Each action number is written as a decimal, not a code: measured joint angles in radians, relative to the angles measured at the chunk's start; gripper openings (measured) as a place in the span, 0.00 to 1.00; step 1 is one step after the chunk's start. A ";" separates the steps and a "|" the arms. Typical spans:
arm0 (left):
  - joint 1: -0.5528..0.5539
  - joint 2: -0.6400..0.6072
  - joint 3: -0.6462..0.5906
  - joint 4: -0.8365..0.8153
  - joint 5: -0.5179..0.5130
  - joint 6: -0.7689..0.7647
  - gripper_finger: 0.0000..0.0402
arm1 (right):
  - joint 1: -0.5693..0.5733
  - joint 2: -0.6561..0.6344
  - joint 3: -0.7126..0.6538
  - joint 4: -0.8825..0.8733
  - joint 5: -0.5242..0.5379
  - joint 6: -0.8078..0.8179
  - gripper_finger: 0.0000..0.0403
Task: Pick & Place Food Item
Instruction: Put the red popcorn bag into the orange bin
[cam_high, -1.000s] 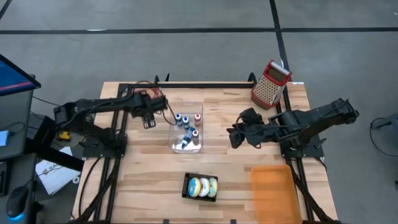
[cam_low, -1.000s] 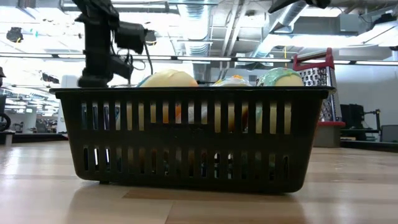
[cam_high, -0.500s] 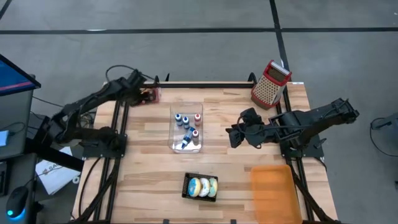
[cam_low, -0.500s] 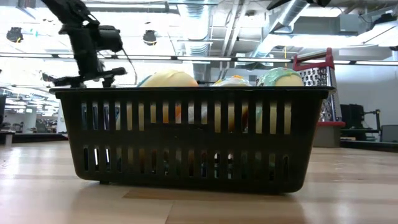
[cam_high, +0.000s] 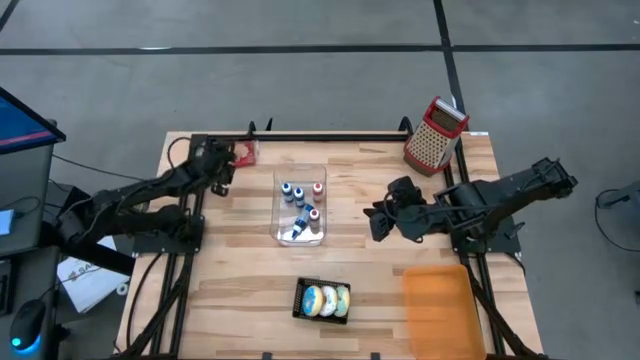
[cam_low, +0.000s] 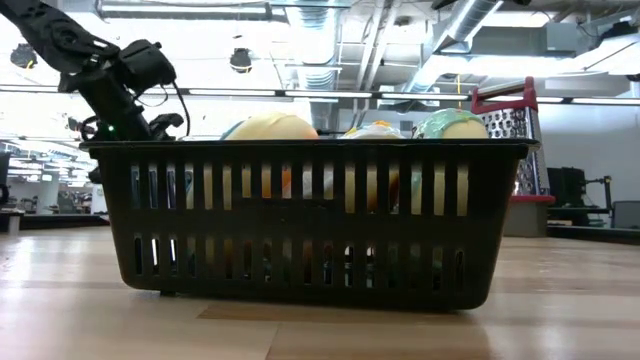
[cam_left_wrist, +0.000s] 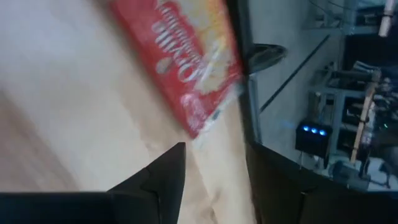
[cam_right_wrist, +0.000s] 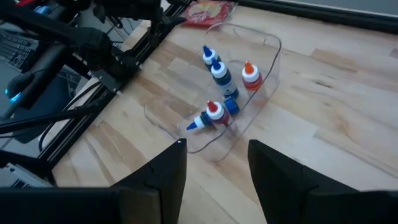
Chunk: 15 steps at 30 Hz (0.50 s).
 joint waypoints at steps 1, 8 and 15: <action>-0.011 0.011 -0.003 0.000 -0.010 -0.027 0.41 | 0.004 0.000 0.000 0.000 0.000 0.000 0.41; -0.024 0.127 -0.004 0.045 -0.047 -0.105 0.41 | 0.001 0.000 0.000 -0.003 -0.019 0.049 0.41; -0.017 0.276 -0.004 0.166 -0.045 -0.148 0.41 | -0.012 0.000 0.001 -0.008 -0.012 0.123 0.41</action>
